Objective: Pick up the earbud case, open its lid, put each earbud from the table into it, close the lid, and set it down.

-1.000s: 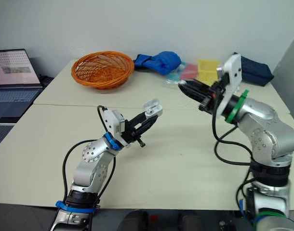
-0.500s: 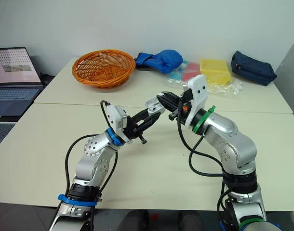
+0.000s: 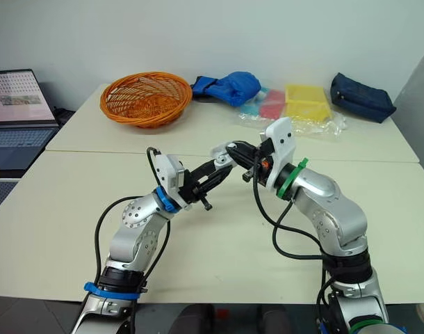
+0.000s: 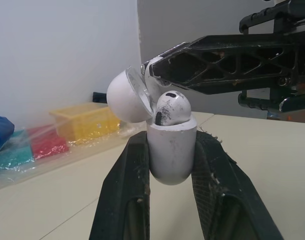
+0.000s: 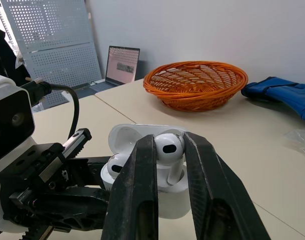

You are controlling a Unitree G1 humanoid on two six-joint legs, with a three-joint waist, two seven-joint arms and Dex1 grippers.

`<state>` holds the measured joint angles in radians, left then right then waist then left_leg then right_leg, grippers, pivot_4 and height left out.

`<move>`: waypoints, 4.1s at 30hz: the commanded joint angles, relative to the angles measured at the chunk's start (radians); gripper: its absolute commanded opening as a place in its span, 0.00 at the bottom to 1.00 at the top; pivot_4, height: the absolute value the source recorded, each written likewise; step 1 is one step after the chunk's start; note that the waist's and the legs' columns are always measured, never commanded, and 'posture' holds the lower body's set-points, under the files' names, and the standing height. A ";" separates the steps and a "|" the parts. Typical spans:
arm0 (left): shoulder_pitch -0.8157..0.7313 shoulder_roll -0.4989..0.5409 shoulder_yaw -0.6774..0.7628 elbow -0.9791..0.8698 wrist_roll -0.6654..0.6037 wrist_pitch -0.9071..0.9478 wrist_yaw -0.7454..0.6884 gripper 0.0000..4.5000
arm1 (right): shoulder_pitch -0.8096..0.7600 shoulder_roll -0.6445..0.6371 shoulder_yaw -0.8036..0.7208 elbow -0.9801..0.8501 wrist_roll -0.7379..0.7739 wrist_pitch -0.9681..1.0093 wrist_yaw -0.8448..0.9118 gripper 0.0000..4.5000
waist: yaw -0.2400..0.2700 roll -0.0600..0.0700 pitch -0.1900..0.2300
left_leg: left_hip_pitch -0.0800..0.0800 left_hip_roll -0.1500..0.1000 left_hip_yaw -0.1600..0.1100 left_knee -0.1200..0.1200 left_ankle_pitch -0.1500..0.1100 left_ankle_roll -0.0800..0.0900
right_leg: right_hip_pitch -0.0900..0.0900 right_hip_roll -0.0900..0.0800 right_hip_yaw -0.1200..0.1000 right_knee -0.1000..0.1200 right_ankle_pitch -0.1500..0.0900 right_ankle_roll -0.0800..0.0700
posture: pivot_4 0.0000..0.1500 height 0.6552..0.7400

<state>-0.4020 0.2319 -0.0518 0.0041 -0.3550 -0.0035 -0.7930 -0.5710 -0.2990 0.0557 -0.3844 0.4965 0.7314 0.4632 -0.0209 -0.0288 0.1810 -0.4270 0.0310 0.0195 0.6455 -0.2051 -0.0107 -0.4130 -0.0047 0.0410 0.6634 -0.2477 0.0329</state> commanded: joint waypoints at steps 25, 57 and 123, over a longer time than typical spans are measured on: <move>-0.020 -0.001 -0.006 -0.023 -0.008 -0.018 -0.033 0.17 | -0.372 -0.175 0.008 0.390 0.131 0.179 0.052 0.01 | -0.009 0.000 0.000 | 0.000 0.000 0.004 -0.001 0.000 0.000 | -0.002 0.001 0.002 -0.001 -0.001 0.001 | 1.00 1.00; -0.038 0.004 -0.017 0.025 0.012 -0.061 -0.054 0.17 | -0.422 -0.182 -0.117 0.296 0.231 0.380 0.256 0.01 | -0.008 0.000 0.000 | -0.006 0.002 0.004 0.000 0.000 0.001 | -0.008 0.000 0.003 0.001 0.001 -0.001 | 1.00 1.00; -0.252 0.113 0.069 0.180 -0.331 1.185 0.067 0.17 | 0.292 -0.392 -0.013 0.061 -0.167 -0.499 0.557 0.99 | -0.012 0.000 0.000 | -0.004 0.000 0.003 0.000 0.000 0.000 | -0.007 0.003 0.003 0.002 -0.002 0.004 | 1.00 1.00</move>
<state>-0.6181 0.3664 -0.0267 0.1782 -0.6633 1.1315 -0.7747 -0.2717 -0.6896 0.0558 -0.3245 0.3501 0.2951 1.0193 -0.0327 -0.0287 0.1813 -0.4309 0.0311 0.0224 0.6460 -0.2052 -0.0102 -0.4199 -0.0020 0.0443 0.6648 -0.2494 0.0369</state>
